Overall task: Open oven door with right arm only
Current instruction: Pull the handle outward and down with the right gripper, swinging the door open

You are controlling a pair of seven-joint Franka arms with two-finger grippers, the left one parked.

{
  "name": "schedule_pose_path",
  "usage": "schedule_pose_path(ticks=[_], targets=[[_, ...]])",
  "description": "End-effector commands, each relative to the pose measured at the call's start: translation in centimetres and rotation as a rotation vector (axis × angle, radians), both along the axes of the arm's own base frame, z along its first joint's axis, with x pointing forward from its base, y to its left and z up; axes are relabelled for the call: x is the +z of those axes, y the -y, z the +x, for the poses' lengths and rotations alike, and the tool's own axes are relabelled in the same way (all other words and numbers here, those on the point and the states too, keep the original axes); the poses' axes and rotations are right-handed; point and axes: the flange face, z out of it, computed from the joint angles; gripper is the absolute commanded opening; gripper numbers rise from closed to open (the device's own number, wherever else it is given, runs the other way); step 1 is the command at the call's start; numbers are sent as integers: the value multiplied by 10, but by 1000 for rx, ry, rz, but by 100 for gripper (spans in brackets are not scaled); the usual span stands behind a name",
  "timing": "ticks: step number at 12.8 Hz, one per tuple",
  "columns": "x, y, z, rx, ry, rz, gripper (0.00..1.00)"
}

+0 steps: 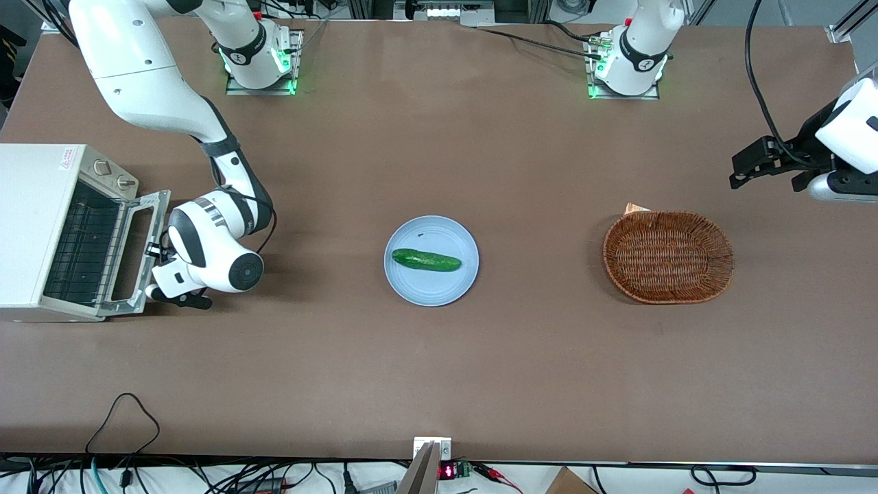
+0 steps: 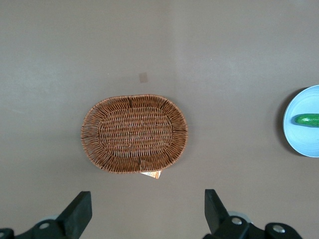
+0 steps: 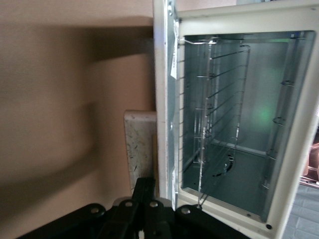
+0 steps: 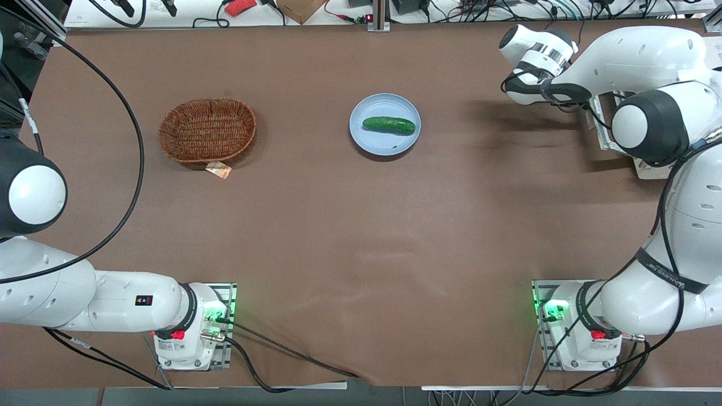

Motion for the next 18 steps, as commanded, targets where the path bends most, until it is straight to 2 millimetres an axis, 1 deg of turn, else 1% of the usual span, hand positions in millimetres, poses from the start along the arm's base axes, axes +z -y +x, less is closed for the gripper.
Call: schedule_pose_path(ticks=[1,5,9,12,16,17,18], targets=[[-14,29,2,-39,-5,-19,3],[-23,30,2,-49,-1,20,3],[-30,30,0,-56,-8,24,4],[-39,29,-1,-60,2,28,4],[-41,25,-3,-86,-2,57,4],[-39,24,-2,-88,2,62,6],[-37,21,0,-107,10,82,25]])
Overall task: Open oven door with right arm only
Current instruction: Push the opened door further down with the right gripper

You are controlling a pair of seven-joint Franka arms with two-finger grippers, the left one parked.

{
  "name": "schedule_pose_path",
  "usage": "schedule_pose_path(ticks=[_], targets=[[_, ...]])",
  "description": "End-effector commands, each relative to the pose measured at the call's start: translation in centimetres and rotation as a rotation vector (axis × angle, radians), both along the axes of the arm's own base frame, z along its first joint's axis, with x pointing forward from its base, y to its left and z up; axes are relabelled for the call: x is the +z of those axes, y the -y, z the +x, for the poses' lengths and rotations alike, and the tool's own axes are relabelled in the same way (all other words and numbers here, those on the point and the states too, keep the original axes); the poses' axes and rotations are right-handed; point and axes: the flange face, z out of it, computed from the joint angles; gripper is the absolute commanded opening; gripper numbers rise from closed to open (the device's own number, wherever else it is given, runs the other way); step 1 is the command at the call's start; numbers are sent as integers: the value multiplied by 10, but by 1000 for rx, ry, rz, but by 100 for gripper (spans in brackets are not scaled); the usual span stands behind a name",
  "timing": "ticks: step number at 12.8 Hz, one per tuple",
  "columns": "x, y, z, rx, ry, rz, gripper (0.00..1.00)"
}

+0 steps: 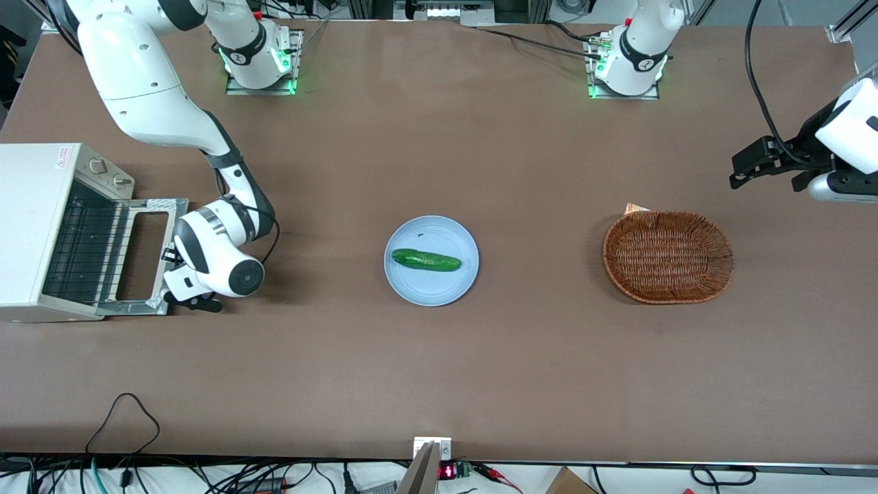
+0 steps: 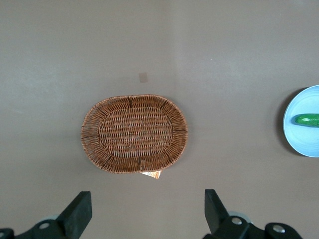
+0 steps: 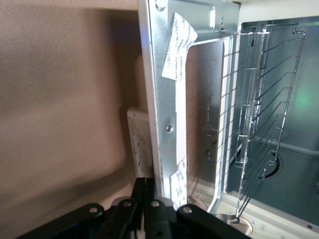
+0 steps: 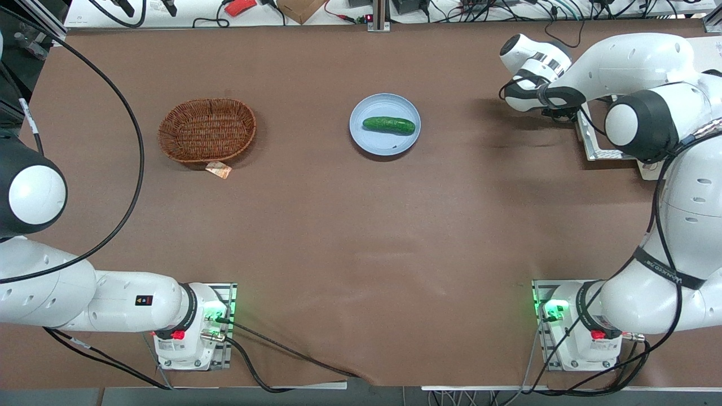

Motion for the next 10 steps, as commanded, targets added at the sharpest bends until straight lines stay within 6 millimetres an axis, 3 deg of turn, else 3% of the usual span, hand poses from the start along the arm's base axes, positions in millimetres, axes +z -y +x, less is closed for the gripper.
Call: schedule_pose_path(ticks=[1,2,4,6,10], targets=[[6,12,4,-79,-2,23,87],[10,8,5,-82,-1,34,100],[18,6,8,-92,3,45,100],[45,-4,27,-169,51,143,100],[59,-21,34,-293,64,289,100]])
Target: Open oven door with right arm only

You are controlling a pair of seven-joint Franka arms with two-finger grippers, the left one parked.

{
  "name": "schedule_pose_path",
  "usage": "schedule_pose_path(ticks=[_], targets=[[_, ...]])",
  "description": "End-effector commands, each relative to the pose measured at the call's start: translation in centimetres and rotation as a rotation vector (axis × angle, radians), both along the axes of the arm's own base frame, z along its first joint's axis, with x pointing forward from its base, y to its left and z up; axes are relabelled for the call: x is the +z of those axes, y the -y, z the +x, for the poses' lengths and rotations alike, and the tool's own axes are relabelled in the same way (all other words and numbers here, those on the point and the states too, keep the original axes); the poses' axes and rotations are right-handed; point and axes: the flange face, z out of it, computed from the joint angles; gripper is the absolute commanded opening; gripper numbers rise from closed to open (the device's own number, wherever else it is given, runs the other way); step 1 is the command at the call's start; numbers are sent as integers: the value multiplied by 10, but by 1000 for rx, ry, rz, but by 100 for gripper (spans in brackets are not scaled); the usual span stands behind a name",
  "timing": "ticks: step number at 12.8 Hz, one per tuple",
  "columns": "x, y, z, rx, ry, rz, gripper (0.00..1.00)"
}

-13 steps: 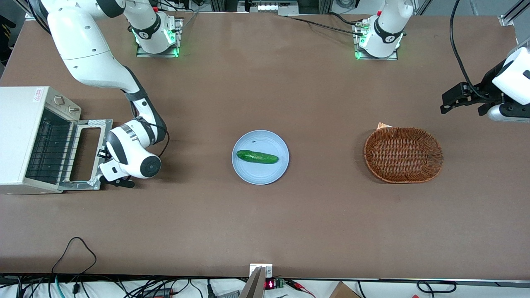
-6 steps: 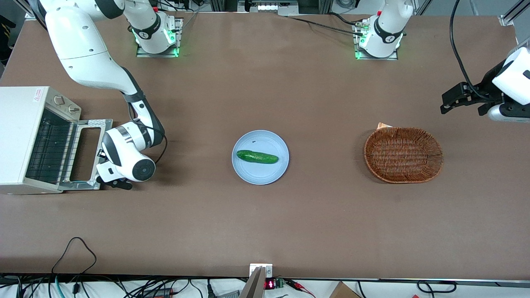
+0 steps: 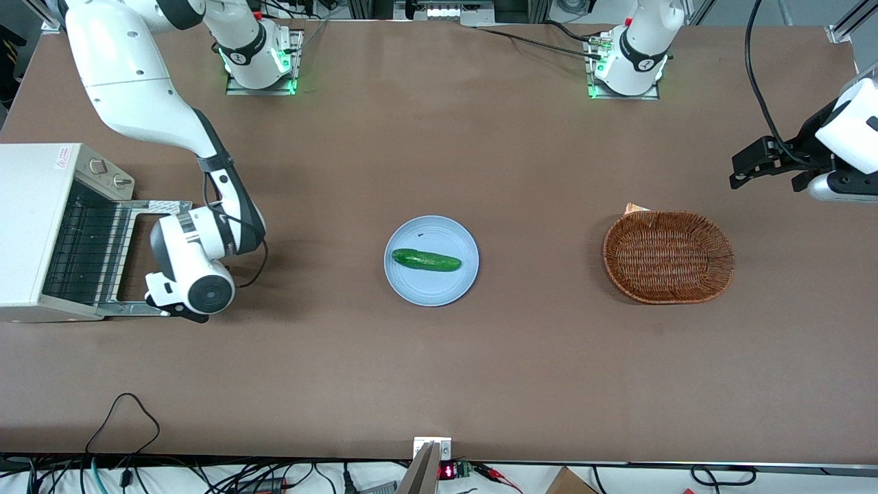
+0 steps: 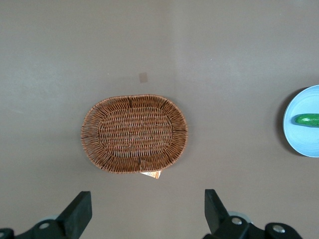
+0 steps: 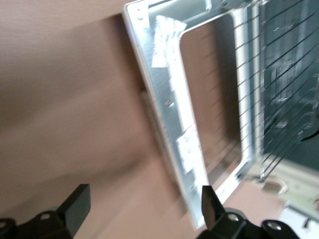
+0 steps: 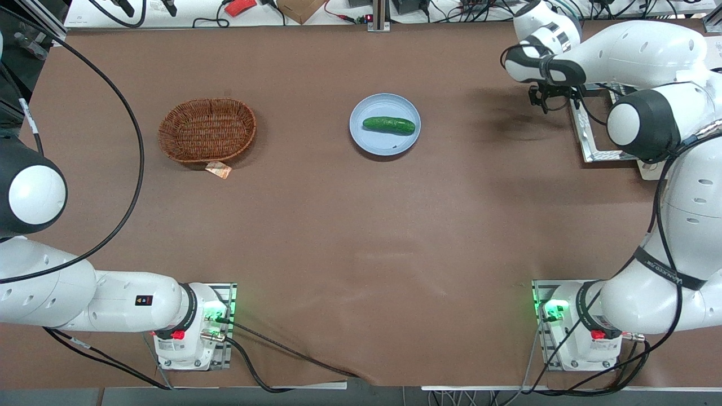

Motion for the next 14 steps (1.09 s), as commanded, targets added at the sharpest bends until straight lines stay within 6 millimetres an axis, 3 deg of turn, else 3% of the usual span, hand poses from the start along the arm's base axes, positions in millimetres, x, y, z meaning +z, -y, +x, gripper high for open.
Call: schedule_pose_path(ticks=[1,5,7,14], targets=[[14,-8,7,-60,4,89,100],[75,-13,20,-102,-37,246,100],[119,-12,21,-89,-66,332,100],[288,46,5,-38,87,623,100]])
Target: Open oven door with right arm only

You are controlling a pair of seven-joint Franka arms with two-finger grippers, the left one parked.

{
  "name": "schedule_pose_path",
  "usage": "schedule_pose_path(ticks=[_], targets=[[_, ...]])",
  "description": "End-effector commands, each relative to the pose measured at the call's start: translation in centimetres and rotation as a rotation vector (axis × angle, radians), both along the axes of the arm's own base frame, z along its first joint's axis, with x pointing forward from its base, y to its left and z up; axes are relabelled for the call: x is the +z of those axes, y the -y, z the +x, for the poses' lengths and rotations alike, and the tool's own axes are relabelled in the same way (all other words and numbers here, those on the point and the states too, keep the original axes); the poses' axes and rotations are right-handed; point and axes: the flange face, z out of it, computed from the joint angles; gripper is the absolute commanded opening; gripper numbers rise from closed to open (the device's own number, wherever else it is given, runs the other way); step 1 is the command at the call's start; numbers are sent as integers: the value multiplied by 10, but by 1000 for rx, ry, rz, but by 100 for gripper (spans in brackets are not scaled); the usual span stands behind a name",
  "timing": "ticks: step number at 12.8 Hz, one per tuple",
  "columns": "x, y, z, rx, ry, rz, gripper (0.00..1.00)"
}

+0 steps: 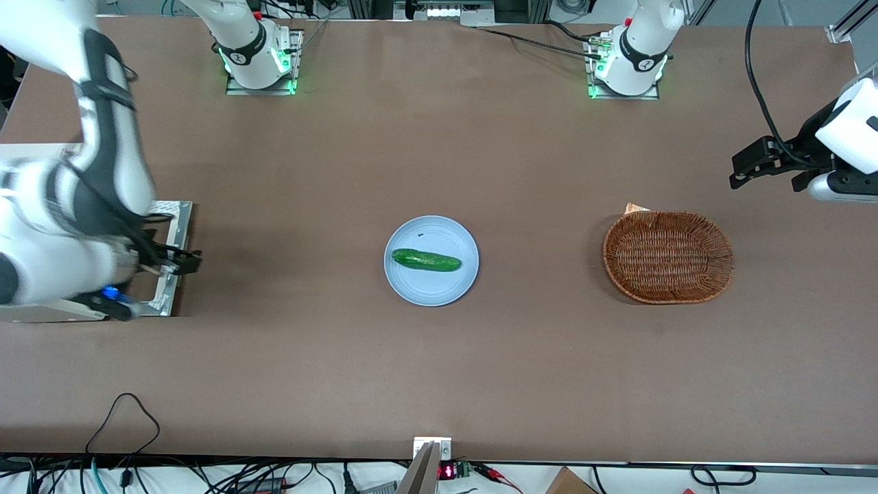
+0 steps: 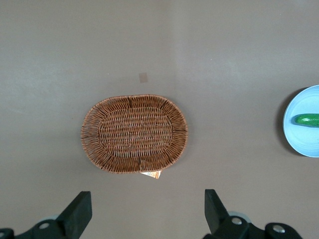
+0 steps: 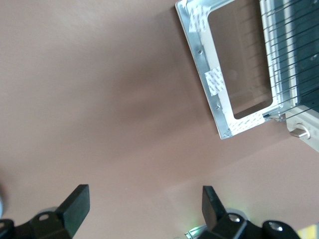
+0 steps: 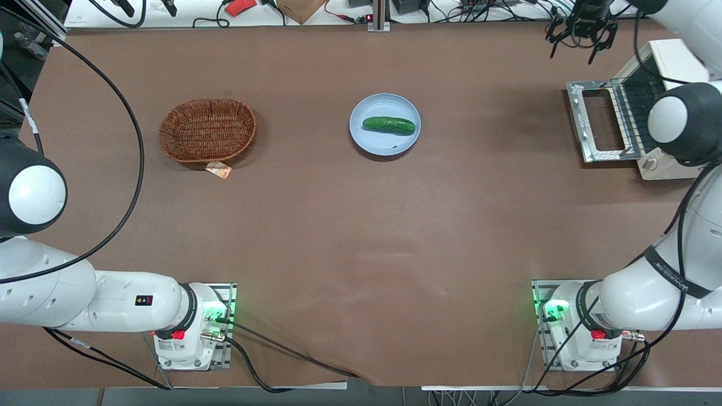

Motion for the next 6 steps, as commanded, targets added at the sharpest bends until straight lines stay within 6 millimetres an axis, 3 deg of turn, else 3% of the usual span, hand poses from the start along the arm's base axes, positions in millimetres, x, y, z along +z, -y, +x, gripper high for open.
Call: schedule_pose_path(ticks=[1,4,6], targets=[[59,16,-19,65,59,82,100],[108,21,-40,144,114,104,100],[115,24,-63,287,119,133,100]])
